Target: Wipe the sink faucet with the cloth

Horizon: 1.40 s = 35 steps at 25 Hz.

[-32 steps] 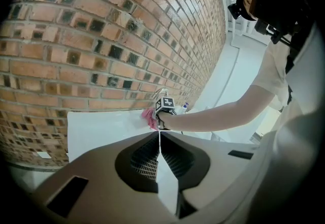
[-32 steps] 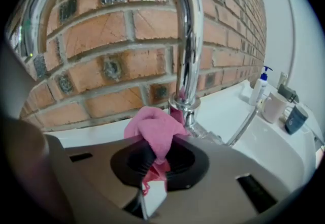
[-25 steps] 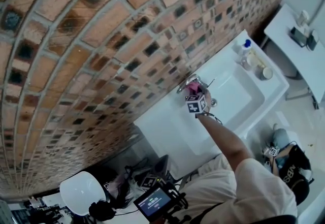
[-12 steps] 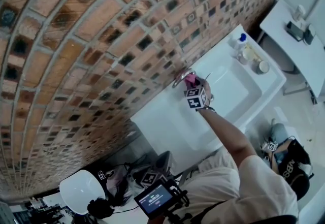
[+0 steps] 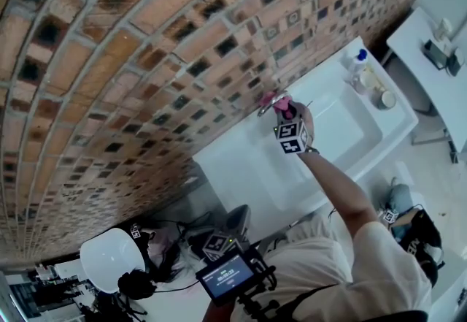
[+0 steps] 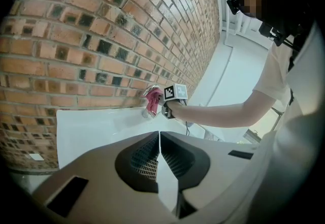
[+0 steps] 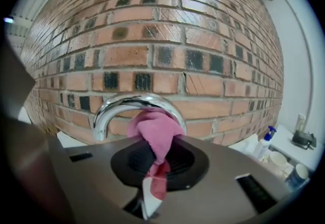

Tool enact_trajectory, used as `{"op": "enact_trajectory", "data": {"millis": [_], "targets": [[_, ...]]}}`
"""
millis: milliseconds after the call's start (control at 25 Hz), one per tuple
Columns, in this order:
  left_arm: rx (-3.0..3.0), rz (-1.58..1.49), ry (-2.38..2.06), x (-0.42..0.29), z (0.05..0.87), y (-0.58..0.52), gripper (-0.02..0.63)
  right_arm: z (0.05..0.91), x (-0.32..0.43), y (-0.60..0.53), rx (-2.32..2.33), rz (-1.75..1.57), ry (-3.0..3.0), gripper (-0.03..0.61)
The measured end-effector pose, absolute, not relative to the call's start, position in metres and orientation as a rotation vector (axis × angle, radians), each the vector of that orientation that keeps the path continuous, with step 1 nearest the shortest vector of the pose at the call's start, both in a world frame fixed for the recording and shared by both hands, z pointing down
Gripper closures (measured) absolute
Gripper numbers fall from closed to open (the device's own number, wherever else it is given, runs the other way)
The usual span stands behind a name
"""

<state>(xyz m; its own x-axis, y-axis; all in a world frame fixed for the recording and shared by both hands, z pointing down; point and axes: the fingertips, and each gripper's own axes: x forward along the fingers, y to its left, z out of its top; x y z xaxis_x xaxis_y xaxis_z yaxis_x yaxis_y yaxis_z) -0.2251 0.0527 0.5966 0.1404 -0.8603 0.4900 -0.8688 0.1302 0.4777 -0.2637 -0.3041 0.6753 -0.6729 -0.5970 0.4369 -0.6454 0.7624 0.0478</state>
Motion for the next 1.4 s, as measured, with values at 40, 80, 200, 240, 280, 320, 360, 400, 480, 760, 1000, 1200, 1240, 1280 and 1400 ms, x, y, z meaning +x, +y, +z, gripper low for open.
{"op": "enact_trajectory", "data": {"millis": [40, 80, 200, 240, 280, 320, 360, 400, 480, 760, 1000, 1200, 1240, 1280, 1400], "targets": [[1.693, 0.018, -1.684, -0.225, 0.595, 0.051, 0.614, 0.673, -0.264, -0.303, 0.939, 0.131, -2.536, 0.523], [1.695, 0.021, -1.687, -0.225, 0.594, 0.048, 0.614, 0.670, -0.265, -0.302, 0.933, 0.107, -2.548, 0.523], [1.711, 0.021, -1.690, -0.225, 0.591, 0.043, 0.614, 0.659, -0.268, -0.295, 0.907, 0.035, -2.573, 0.523], [1.717, 0.022, -1.689, -0.226, 0.591, 0.041, 0.614, 0.658, -0.269, -0.293, 0.898, 0.010, -2.578, 0.523], [1.722, 0.025, -1.689, -0.226, 0.592, 0.040, 0.614, 0.657, -0.269, -0.290, 0.889, -0.016, -2.582, 0.524], [1.727, 0.028, -1.689, -0.226, 0.593, 0.039, 0.614, 0.655, -0.270, -0.288, 0.877, -0.044, -2.585, 0.524], [1.730, 0.030, -1.687, -0.226, 0.593, 0.038, 0.614, 0.653, -0.271, -0.285, 0.862, -0.073, -2.587, 0.523], [1.730, 0.030, -1.686, -0.226, 0.592, 0.037, 0.614, 0.652, -0.272, -0.282, 0.849, -0.098, -2.589, 0.525], [1.729, 0.029, -1.684, -0.225, 0.592, 0.036, 0.614, 0.650, -0.273, -0.277, 0.824, -0.145, -2.591, 0.524], [1.722, 0.046, -1.672, -0.221, 0.597, 0.035, 0.614, 0.651, -0.280, -0.265, 0.753, -0.246, -2.595, 0.525], [1.716, 0.044, -1.669, -0.218, 0.598, 0.028, 0.614, 0.655, -0.288, -0.256, 0.683, -0.315, -2.601, 0.525], [1.714, 0.050, -1.676, -0.219, 0.598, 0.028, 0.614, 0.672, -0.298, -0.245, 0.574, -0.244, -2.596, 0.525], [1.711, 0.052, -1.679, -0.219, 0.598, 0.027, 0.614, 0.675, -0.299, -0.244, 0.552, -0.213, -2.593, 0.525], [1.708, 0.054, -1.682, -0.219, 0.598, 0.027, 0.614, 0.679, -0.300, -0.243, 0.530, -0.189, -2.589, 0.525], [1.706, 0.053, -1.693, -0.220, 0.598, 0.025, 0.614, 0.701, -0.306, -0.233, 0.412, -0.158, -2.572, 0.525]]}}
